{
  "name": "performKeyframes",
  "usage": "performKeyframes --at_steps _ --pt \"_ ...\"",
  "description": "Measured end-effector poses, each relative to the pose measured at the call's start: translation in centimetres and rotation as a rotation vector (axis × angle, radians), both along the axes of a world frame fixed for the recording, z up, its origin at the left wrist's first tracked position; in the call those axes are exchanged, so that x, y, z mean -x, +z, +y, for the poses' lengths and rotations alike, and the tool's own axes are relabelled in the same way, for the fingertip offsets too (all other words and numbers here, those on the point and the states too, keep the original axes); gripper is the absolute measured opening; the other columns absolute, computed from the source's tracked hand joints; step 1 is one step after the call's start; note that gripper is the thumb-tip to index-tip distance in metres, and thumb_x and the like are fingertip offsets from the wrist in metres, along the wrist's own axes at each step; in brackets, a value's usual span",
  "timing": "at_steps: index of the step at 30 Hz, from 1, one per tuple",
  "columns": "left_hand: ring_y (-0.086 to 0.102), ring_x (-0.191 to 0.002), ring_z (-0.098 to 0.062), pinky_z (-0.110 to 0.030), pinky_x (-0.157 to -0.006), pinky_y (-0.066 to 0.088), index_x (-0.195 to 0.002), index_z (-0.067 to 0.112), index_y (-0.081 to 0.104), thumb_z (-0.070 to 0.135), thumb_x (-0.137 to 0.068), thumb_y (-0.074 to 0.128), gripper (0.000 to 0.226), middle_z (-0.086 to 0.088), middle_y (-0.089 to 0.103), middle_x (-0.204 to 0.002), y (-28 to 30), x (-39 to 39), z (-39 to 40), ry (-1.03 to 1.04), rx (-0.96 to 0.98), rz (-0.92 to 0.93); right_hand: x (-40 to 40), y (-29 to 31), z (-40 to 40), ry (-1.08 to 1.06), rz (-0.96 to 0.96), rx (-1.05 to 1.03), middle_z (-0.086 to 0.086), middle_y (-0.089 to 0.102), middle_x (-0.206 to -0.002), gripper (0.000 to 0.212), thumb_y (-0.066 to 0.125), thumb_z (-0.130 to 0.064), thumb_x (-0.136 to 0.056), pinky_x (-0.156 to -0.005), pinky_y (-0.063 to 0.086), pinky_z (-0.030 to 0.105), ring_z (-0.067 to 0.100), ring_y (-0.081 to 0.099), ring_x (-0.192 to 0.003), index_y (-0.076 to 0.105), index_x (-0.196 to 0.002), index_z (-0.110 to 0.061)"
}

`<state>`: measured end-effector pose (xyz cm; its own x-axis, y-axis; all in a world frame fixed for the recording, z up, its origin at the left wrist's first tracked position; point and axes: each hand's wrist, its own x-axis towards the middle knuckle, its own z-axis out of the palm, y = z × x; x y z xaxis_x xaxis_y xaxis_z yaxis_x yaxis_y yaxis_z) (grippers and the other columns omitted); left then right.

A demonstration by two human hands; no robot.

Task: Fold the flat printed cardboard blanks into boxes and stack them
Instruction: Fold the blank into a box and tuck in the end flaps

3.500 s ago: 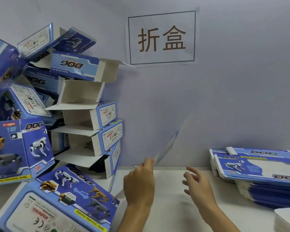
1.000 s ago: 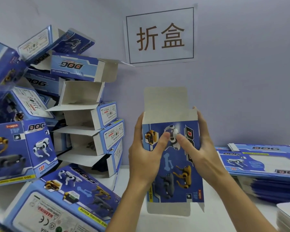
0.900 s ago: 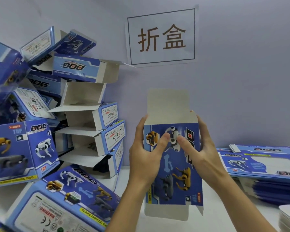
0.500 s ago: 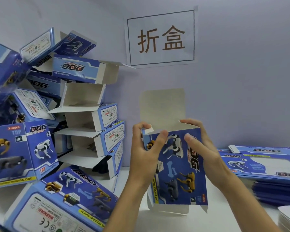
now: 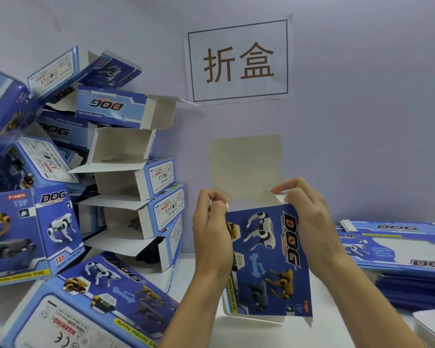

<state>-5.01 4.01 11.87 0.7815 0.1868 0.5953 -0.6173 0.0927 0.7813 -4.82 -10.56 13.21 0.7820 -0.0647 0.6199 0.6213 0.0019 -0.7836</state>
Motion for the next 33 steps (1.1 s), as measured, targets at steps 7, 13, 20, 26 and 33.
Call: performKeyframes --at_steps 7,13,20,26,33 --pt "0.057 -0.090 -0.037 -0.062 -0.082 0.051 -0.111 0.055 0.048 0.024 -0.093 0.048 0.036 -0.026 0.052 -0.115 0.6 0.8 0.2 -0.157 0.086 0.112 -0.7 -0.6 -0.2 0.057 0.086 -0.116 0.002 0.068 -0.076 0.054 0.045 -0.035 -0.077 -0.045 0.050 0.028 0.017 0.063 -0.055 0.045 -0.130 -0.042" --pt "0.062 -0.117 -0.033 -0.064 -0.095 0.050 -0.102 0.060 0.058 0.029 -0.068 0.047 0.047 0.005 0.059 -0.134 0.7 0.4 0.8 -0.213 0.089 0.174 -0.3 -0.1 0.0 0.117 0.115 -0.148 0.024 0.064 -0.094 0.040 0.047 -0.030 -0.076 -0.056 0.050 0.034 0.028 0.061 -0.062 0.054 -0.113 -0.040" --pt "0.066 -0.111 -0.033 -0.063 -0.096 0.050 -0.085 0.061 0.066 0.028 -0.096 0.050 0.038 0.001 0.070 -0.116 1.3 0.7 1.2 -0.159 0.153 0.151 0.1 -0.2 0.6 0.261 0.122 -0.163 0.009 0.073 -0.082 0.028 0.053 -0.022 -0.088 -0.052 0.057 0.034 0.025 0.068 -0.063 0.053 -0.113 -0.035" --pt "0.071 -0.100 -0.032 -0.056 -0.087 0.055 -0.080 0.060 0.067 0.013 -0.097 0.041 0.056 0.015 0.075 -0.090 1.4 0.6 1.2 -0.170 0.170 0.140 -0.1 0.0 0.6 0.190 0.153 -0.149 0.014 0.071 -0.096 0.037 0.048 -0.009 -0.095 -0.054 0.057 0.034 0.026 0.069 -0.066 0.054 -0.116 -0.038" --pt "0.069 -0.097 -0.029 -0.053 -0.084 0.054 -0.082 0.036 0.066 0.035 -0.073 0.047 0.021 0.000 0.073 -0.095 1.4 0.3 0.7 -0.097 0.132 0.075 -0.2 -0.3 0.7 0.081 0.066 -0.183 0.009 0.070 -0.080 0.027 0.045 -0.008 -0.094 -0.050 0.050 0.033 0.025 0.066 -0.058 0.059 -0.087 -0.031"
